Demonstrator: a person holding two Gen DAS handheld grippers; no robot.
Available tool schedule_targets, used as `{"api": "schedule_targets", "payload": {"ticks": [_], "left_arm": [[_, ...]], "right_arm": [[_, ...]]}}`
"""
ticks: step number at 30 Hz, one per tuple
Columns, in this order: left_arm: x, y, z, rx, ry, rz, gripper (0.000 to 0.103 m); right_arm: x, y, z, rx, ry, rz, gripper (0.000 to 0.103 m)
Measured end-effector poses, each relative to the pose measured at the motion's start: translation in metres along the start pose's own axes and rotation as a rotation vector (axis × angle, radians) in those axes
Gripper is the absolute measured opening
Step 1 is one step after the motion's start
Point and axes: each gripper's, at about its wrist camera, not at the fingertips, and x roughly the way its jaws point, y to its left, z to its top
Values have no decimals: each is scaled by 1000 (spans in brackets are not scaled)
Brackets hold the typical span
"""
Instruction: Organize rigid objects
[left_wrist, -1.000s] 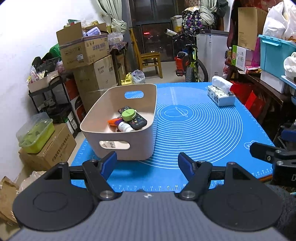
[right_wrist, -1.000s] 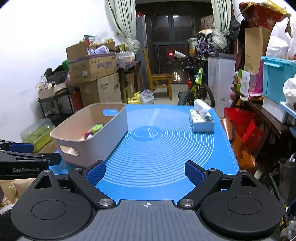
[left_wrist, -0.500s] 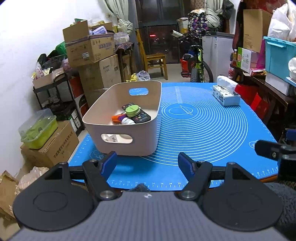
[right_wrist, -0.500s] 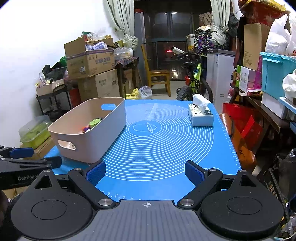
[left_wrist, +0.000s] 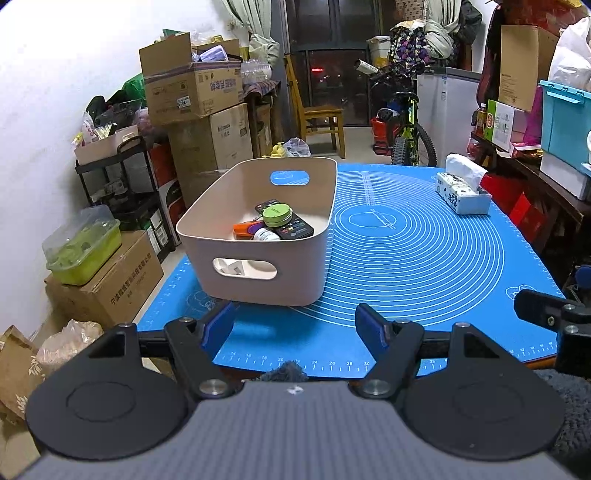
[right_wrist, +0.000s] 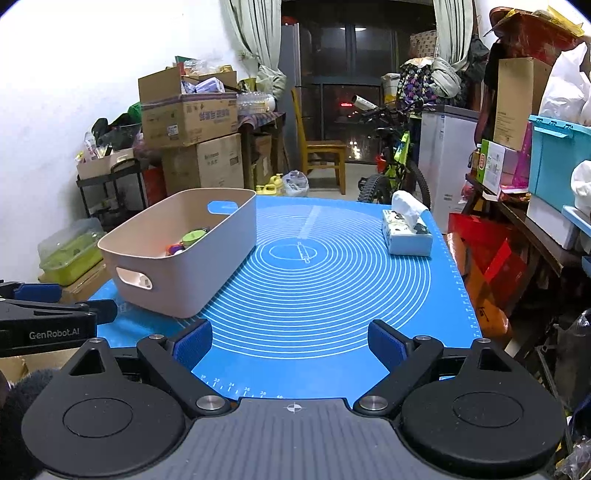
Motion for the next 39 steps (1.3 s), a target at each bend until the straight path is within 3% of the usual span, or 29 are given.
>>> {"api": "schedule_targets", "payload": {"ticks": [39], "left_arm": [[-2, -4, -3, 17, -1, -2, 73]], "right_arm": [[-4, -4, -2, -1, -18, -20, 92]]}}
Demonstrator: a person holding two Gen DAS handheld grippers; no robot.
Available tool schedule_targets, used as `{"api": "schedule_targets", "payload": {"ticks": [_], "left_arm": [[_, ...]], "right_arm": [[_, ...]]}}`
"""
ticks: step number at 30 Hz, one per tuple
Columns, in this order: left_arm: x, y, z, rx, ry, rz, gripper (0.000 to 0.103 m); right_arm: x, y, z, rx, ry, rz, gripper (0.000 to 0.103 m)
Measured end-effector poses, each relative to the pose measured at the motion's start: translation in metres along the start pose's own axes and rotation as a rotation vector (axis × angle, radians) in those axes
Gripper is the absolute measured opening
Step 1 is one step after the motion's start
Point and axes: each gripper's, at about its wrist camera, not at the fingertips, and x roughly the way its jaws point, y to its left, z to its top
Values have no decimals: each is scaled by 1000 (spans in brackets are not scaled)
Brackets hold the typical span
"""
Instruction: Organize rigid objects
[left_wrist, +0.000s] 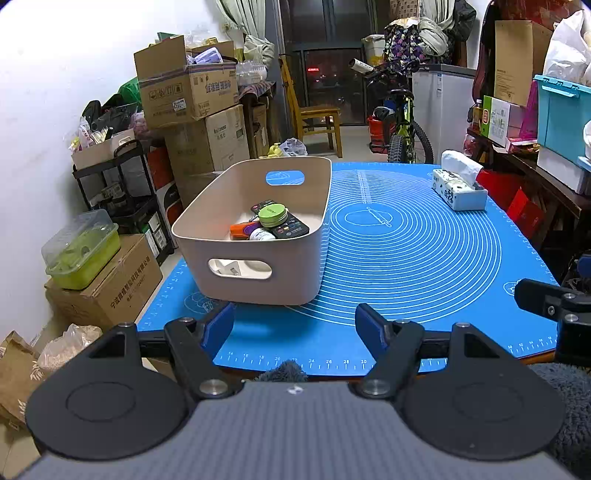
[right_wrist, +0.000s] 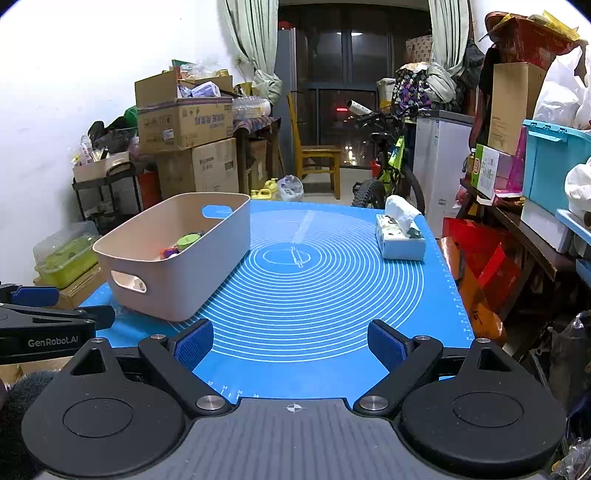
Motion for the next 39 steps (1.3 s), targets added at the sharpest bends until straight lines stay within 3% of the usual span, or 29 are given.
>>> {"api": "schedule_targets", "payload": {"ticks": [39], "left_arm": [[1, -2, -1, 3, 3, -2, 73]], "right_arm": [[-1, 0, 1, -7, 4, 0, 92]]}}
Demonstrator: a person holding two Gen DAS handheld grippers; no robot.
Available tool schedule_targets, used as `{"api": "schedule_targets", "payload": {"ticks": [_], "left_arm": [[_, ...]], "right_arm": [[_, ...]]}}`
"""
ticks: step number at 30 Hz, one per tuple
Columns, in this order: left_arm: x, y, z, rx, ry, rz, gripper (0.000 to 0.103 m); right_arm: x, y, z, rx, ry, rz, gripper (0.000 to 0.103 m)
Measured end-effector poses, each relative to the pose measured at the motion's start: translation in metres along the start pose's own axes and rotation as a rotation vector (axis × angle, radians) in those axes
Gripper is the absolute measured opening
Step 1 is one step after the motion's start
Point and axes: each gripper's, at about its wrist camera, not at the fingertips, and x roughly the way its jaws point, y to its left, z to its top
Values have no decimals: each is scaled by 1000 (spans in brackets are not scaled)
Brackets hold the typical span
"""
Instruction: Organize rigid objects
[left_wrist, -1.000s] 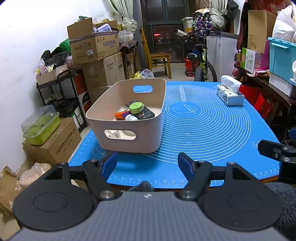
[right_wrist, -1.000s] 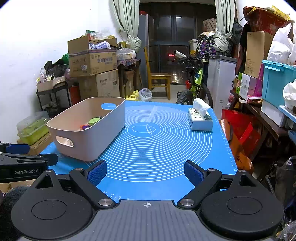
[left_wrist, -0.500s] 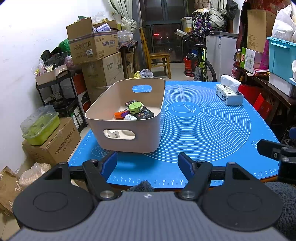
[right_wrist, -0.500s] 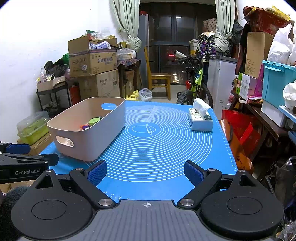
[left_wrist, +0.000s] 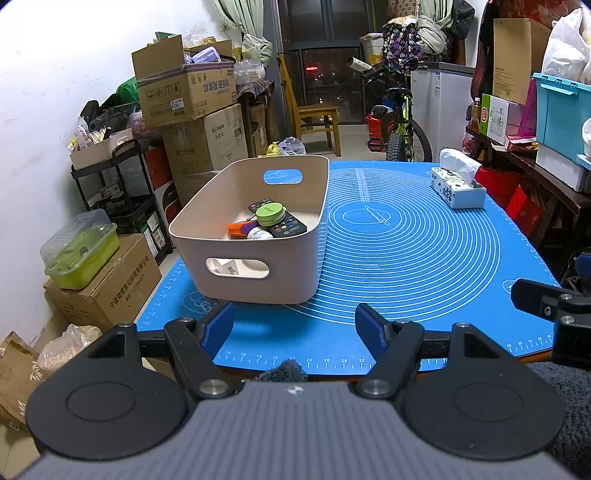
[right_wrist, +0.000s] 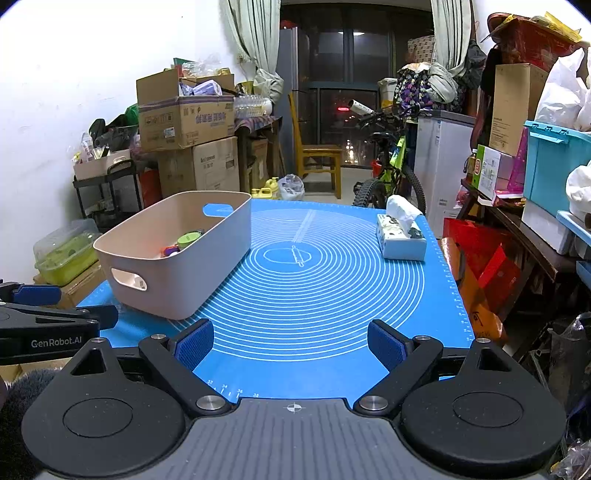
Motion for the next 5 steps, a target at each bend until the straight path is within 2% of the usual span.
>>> {"api": "schedule_targets", "payload": {"ticks": [5], "left_arm": [[0, 0, 0, 1, 2, -3, 73]], "right_arm": [[0, -1, 0, -1, 1, 1, 92]]}}
